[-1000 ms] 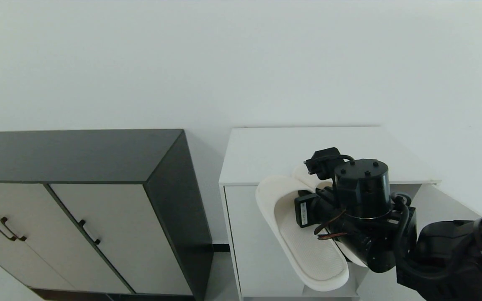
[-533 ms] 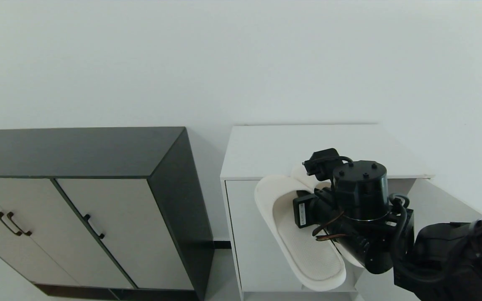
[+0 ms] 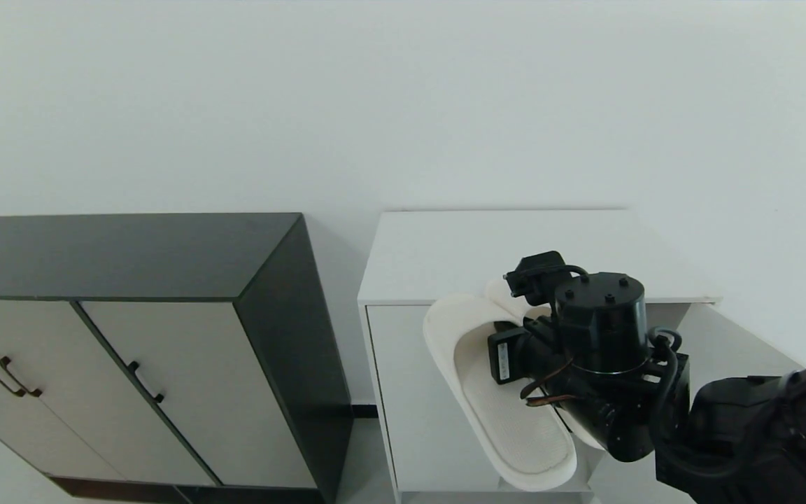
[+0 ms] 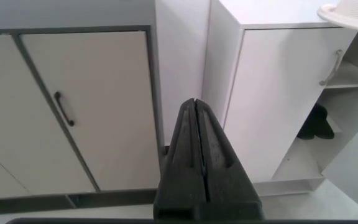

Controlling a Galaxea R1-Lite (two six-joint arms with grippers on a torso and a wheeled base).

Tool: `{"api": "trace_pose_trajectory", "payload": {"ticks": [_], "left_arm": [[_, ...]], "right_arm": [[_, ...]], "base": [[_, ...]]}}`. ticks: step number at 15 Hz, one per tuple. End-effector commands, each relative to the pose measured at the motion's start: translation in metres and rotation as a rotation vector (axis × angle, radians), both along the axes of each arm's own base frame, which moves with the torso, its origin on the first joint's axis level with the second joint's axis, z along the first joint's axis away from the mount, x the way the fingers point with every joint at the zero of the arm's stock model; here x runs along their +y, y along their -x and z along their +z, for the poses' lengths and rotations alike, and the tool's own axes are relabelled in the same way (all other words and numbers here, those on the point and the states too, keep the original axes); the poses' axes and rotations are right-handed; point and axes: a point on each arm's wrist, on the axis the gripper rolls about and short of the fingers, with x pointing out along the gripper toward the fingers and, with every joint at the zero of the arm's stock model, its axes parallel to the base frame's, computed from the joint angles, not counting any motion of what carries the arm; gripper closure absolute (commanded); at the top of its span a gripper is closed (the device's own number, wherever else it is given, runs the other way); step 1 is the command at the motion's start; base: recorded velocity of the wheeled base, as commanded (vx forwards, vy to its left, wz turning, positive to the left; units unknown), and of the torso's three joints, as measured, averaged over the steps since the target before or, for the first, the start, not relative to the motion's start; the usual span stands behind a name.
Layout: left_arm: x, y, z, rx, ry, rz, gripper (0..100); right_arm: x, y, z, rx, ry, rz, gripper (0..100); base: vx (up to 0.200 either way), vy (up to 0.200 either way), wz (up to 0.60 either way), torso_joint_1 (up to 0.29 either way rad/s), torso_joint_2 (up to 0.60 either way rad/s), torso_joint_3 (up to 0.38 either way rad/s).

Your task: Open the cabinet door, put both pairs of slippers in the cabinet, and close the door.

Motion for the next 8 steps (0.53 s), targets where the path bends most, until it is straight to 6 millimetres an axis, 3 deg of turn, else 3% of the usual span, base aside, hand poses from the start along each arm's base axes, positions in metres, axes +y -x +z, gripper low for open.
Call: {"api": "trace_pose_trajectory", "payload": {"ticks": [1, 8], "left_arm": [[0.0, -0.0001, 0.0001, 0.0, 0.0, 0.0, 100], [0.0, -0.0001, 0.0001, 0.0, 0.0, -0.002, 100]], "right_arm": [[0.0, 0.0003, -0.0011, 0.0, 0.001, 0.0, 100], [-0.0051, 0.0084, -0.0062, 0.017, 0.021, 0.01, 100]], "base": [[0.0, -0.2, 0.0, 0.007, 0.0, -0.002], [0.0, -0.2, 0.0, 0.004, 0.0, 0.001]]}}
